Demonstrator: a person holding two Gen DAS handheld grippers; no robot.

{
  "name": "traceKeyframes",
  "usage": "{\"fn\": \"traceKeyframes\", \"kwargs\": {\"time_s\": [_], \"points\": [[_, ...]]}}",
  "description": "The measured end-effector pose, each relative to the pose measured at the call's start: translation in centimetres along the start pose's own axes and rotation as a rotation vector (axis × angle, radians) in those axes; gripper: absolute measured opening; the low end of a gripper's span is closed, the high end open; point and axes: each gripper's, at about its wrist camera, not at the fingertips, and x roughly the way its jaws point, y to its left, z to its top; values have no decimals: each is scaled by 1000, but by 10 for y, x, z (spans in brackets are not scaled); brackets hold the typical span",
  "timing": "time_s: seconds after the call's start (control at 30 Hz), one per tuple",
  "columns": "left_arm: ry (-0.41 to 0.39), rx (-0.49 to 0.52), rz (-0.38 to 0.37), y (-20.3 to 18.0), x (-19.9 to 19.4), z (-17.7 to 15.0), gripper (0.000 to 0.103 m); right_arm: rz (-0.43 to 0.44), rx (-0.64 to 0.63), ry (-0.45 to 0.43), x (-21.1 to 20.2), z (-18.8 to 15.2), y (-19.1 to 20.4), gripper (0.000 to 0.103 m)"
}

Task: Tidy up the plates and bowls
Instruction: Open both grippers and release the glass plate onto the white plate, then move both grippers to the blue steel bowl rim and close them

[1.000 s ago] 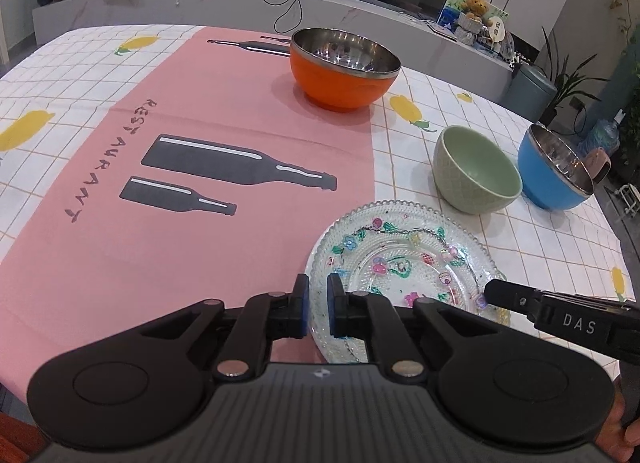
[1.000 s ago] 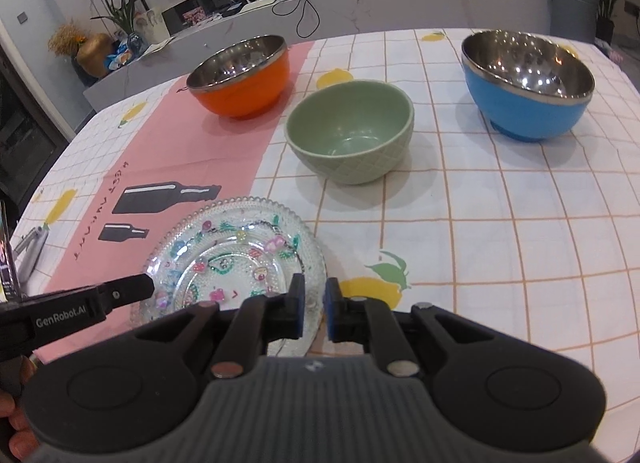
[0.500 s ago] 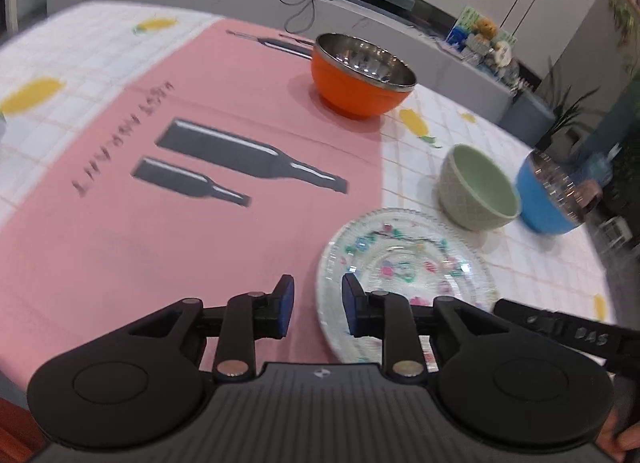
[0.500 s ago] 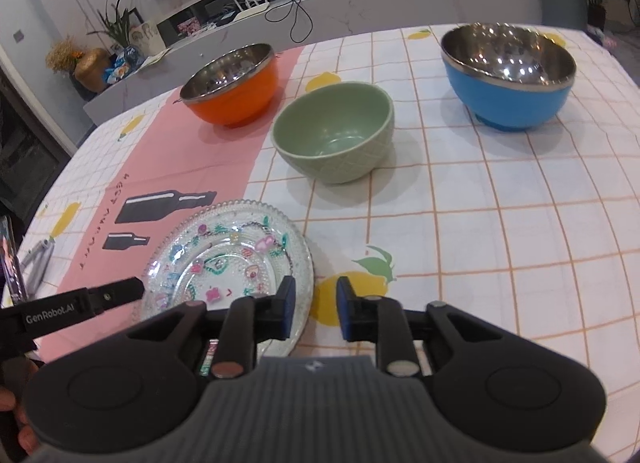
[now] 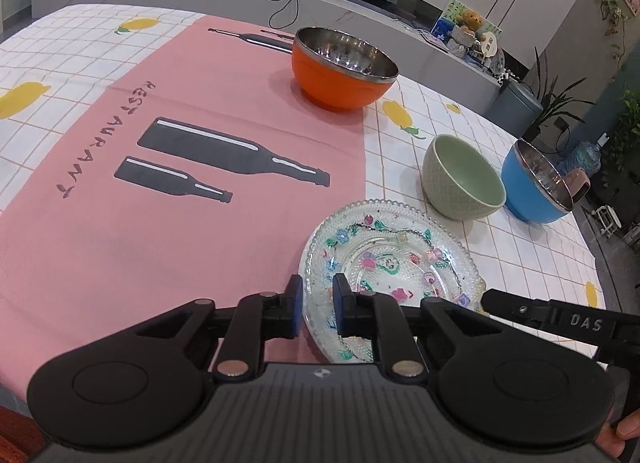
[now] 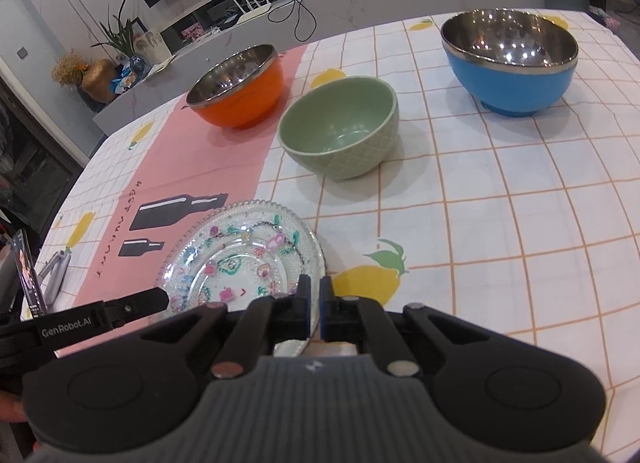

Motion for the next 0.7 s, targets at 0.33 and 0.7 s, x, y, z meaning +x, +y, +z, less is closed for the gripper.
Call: {"fn": "traceKeyframes", "kwargs": {"time_s": [0.33,0.7], "points": [[-4,105,47,-22,-17,8,17,-28,-12,-45,-22,7,-3,7],[52,202,-89,-84,-21,44,17,-117,-60,-55,-53,28,-31,25]]}}
